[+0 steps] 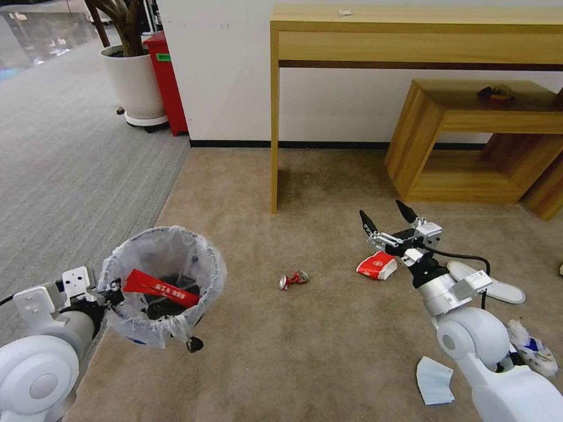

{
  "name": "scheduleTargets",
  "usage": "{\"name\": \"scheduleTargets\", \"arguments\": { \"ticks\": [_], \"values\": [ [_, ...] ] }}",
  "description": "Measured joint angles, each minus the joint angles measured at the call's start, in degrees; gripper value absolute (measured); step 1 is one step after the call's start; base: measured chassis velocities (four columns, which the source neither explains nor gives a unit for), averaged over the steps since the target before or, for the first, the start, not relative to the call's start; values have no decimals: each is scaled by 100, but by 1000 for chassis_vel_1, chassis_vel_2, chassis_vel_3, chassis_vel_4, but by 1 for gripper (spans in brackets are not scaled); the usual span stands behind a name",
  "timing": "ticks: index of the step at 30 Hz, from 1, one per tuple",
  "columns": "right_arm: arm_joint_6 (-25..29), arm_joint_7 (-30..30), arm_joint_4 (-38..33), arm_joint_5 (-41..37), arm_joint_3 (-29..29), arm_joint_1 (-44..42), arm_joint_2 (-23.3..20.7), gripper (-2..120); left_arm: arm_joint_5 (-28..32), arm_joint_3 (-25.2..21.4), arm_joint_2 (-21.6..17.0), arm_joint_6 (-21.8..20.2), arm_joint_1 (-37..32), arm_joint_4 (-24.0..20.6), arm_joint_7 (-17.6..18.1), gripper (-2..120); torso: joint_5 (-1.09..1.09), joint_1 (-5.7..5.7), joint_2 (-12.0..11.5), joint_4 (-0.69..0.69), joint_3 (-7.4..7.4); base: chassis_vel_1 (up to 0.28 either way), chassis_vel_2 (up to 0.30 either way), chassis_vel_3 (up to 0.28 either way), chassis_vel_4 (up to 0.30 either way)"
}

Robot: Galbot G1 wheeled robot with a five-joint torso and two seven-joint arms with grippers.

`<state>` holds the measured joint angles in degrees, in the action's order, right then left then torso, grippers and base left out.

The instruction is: Pick up the trash bin and place the garbage on the floor into it.

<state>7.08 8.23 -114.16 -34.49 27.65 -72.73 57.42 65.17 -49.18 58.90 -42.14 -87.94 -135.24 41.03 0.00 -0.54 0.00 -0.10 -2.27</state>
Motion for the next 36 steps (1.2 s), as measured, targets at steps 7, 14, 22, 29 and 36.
{"name": "scheduleTargets", "arguments": {
  "ticks": [7, 14, 22, 29, 36],
  "values": [
    [34, 37, 24, 37, -6, -7, 9, 100, -10, 11, -3, 0, -22, -37, -14, 0, 0, 0, 0, 0, 0, 0, 0, 0, 0],
    [49, 48, 15, 49, -7, -19, 7, 100, -23, 13, 1, 0, -53, -56, -32, 0, 0, 0, 0, 0, 0, 0, 0, 0, 0],
    [52, 54, 5, 64, -8, -24, 15, 100, -27, 8, -6, 0, -63, -65, -49, 0, 0, 0, 0, 0, 0, -5, 5, 5, -9],
    [61, 57, 31, 66, -14, -19, 25, 100, -33, 14, -10, 0, -54, -55, -53, 0, 0, 0, 0, 0, -1, -35, 77, 33, -75],
    [73, 58, 75, 71, -40, 5, 27, 100, -37, 47, -11, 0, -22, -23, -57, 0, 0, 0, 0, 0, -1, -13, 79, 20, -76]
  ]
}}
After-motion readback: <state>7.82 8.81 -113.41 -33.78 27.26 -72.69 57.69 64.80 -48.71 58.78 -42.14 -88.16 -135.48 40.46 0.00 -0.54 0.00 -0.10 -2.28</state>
